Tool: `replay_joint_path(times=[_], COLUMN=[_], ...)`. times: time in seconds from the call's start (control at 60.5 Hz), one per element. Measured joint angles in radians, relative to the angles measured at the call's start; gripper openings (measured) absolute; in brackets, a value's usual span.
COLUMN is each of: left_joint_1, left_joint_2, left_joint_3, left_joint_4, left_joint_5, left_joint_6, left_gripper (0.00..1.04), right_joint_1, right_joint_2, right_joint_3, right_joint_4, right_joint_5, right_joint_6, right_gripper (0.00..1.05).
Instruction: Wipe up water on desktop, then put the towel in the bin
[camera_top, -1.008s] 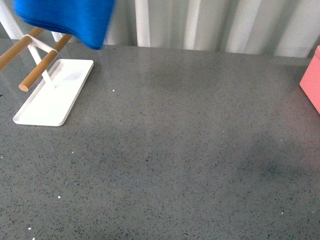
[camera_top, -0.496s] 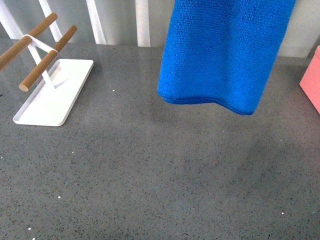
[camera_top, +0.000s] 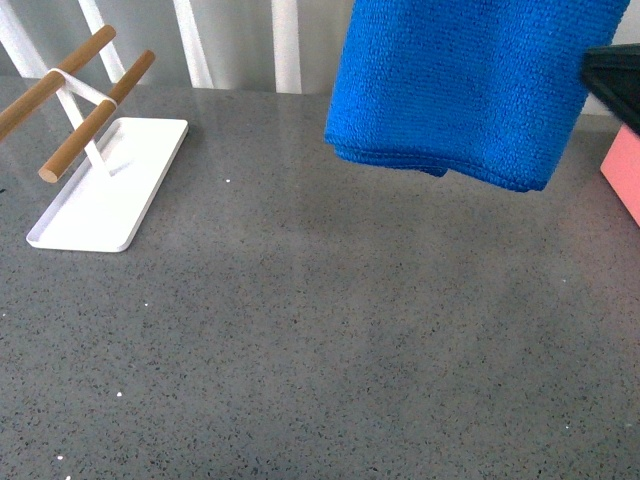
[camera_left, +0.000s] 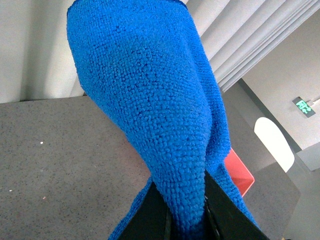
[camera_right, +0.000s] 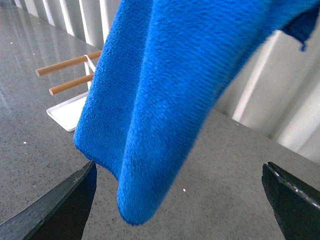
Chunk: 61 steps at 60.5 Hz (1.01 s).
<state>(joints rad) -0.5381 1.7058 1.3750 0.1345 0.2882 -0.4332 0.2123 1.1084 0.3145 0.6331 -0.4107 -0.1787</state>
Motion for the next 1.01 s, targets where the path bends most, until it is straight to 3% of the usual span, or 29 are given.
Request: replay_joint_path(times=[0.215, 0.562, 1.008], left_joint_1=[-0.014, -0.015, -0.014], left_joint_2=[0.004, 0.004, 0.004], left_joint_3=[0.025, 0.026, 0.024], left_joint_4=[-0.014, -0.017, -0.024], left_joint_5=[0.01, 0.01, 0.0], left_joint_6=[-0.022, -0.043, -0.053], left_gripper=[0.06, 0.06, 0.06], right_joint_1=[0.069, 0.086, 0.074], right_joint_2=[0.191, 0.301, 0.288], right_joint_3=[0.09, 0.15, 0.15], right_joint_4=[0.106, 0.124, 0.127], right_joint_5=[0.058, 0.039, 0.008], right_joint_6=[-0.004, -0.006, 0.003], right_gripper=[0.98, 0.97, 0.3])
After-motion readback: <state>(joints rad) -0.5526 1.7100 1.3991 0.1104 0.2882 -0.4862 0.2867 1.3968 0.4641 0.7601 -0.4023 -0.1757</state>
